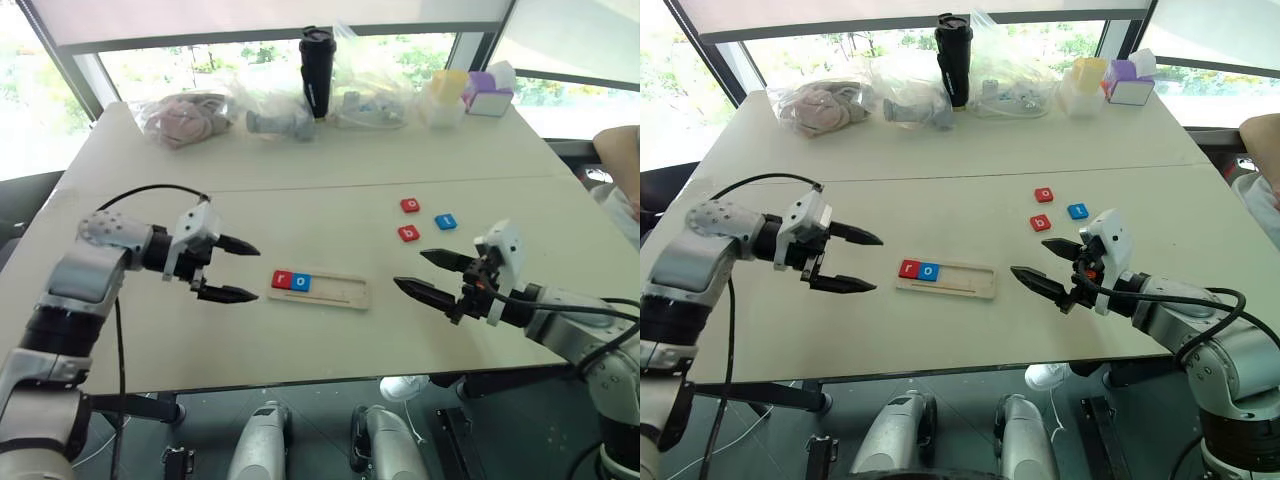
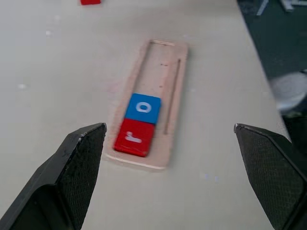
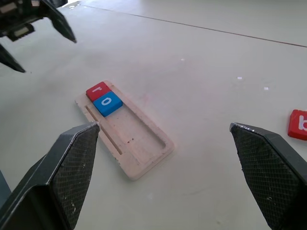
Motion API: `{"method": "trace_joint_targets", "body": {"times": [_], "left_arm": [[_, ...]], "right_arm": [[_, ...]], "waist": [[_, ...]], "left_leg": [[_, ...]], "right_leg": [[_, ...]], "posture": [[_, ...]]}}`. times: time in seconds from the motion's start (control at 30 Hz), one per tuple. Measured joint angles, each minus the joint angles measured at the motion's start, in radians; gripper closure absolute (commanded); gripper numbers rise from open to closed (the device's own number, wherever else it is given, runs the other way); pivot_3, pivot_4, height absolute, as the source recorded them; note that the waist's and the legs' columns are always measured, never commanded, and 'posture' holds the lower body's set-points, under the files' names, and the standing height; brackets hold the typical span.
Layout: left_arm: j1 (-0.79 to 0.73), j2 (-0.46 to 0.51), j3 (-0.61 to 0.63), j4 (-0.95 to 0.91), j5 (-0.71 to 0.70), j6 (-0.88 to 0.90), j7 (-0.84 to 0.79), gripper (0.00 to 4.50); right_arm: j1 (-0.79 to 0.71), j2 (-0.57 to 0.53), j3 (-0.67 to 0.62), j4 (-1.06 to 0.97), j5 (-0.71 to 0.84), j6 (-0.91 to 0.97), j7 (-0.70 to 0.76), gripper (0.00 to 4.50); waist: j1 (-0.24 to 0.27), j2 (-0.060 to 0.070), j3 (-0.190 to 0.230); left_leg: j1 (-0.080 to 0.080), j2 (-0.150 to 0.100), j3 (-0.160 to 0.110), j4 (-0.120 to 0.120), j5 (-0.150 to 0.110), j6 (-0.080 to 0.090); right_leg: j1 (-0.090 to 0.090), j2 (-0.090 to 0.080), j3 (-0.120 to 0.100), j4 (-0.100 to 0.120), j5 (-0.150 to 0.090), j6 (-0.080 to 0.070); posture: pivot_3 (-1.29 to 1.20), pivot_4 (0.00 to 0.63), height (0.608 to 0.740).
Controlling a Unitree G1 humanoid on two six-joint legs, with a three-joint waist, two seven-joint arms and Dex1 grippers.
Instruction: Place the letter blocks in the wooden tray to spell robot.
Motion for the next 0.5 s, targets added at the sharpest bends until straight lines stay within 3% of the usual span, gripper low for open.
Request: {"method": "trace_joint_targets", "body": {"times": [0.13,0.3,0.5], "left_arm": [[0.094,0.028,0.049,-0.059,-0.029,0.077,0.058,0.04],[0.115,0.02,0.193,-0.087,-0.041,0.109,0.245,0.04],[0.265,-0.056,0.295,-0.345,-0.149,0.307,0.471,0.04]], "right_arm": [[-0.05,-0.001,0.022,0.056,-0.051,-0.015,-0.045,0.0],[-0.154,0.001,0.075,0.171,-0.198,-0.062,-0.146,0.0],[-0.274,0.123,0.123,0.3,-0.316,-0.105,-0.289,0.0]], "waist": [[0.002,0.0,0.0],[-0.001,0.0,0.0],[-0.005,-0.001,0.001]], "left_leg": [[0.0,0.0,0.0,0.001,-0.001,-0.002],[0.0,0.0,0.001,0.001,-0.002,-0.003],[-0.002,-0.001,0.003,-0.001,-0.001,-0.002]], "right_leg": [[0.0,0.0,0.0,0.0,0.0,0.0],[0.0,-0.001,0.0,-0.001,0.0,0.0],[-0.003,0.0,0.001,0.002,0.0,0.002]], "posture": [[0.0,0.15,0.74],[0.0,0.15,0.74],[0.0,0.15,0.74]]}}
